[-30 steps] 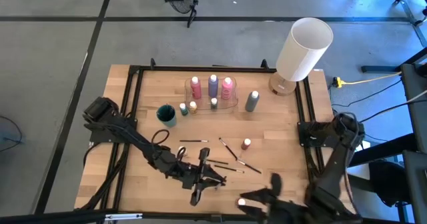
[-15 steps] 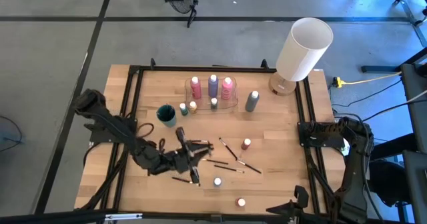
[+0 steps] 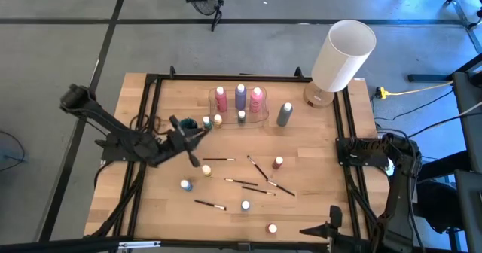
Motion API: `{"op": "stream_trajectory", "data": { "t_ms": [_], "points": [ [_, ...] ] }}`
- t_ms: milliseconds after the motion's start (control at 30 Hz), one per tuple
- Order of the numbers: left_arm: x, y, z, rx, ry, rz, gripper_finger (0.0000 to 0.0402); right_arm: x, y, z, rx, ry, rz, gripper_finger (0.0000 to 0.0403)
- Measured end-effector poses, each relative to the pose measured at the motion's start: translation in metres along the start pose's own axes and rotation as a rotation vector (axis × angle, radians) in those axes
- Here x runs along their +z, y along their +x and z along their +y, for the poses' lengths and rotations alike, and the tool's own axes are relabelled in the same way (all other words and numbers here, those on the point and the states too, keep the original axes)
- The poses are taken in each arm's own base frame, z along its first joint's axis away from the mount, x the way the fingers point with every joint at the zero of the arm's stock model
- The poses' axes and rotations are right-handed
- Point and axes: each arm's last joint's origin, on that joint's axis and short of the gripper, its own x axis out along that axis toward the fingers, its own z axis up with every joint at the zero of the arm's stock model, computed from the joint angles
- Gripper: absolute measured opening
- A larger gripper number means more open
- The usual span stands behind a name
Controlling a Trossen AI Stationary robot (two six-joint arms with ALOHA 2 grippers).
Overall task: Pick & Place Paint Supplies
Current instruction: Put the black paint brush into the green cup
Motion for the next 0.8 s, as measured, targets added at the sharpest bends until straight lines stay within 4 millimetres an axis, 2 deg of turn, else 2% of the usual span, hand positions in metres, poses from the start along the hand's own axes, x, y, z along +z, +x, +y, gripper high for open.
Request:
{"op": "stream_trajectory", "data": {
  "t_ms": [167, 300, 800],
  "points": [
    [-0.030, -0.014, 0.023, 0.095, -0.054, -0.006, 0.0029, -0.001, 0.002, -0.002, -0.009, 0.006, 0.006, 0.0144],
    [-0.046, -0.019, 0.032, 0.152, -0.056, 0.013, 0.0029, -0.001, 0.006, -0.004, -0.021, 0.008, 0.014, 0.0144],
    [-0.078, -0.028, 0.036, 0.292, -0.060, 0.064, 0.0029, -0.003, 0.009, -0.005, 0.001, 0.037, 0.048, 0.0144]
  ]
}}
